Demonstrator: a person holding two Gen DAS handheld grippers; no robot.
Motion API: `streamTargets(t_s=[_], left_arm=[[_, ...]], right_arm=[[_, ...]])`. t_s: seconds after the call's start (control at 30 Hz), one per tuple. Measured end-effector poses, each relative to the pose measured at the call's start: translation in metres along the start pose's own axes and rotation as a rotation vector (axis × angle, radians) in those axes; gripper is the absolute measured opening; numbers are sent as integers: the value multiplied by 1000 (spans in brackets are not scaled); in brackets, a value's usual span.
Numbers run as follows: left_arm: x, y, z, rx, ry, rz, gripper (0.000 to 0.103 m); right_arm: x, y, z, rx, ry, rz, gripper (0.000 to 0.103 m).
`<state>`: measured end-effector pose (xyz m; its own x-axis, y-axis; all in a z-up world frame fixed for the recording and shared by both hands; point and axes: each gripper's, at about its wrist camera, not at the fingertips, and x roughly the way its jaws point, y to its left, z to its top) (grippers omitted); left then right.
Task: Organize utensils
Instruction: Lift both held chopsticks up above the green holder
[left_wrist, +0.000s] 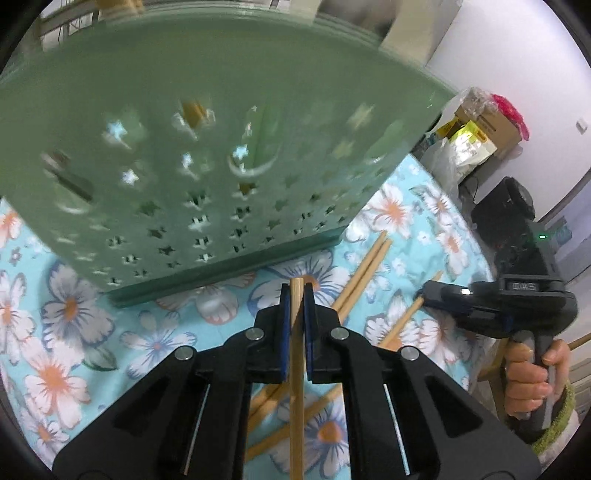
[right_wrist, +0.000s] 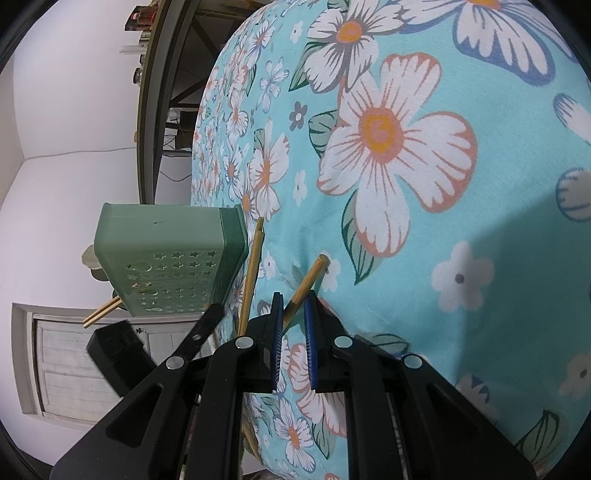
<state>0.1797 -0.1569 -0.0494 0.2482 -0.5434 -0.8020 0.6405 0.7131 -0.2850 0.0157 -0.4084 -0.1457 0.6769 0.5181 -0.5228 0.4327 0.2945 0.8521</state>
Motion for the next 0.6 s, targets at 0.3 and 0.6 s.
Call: streamTargets(t_s=[0.3, 0.6], left_arm=[[-83, -8, 3, 35, -152, -22, 6], [-179, -25, 23, 79, -376, -37, 6]], right_arm=[[-1, 1, -2, -7, -11, 1, 11], [-28, 44, -2, -174, -118, -25, 10]])
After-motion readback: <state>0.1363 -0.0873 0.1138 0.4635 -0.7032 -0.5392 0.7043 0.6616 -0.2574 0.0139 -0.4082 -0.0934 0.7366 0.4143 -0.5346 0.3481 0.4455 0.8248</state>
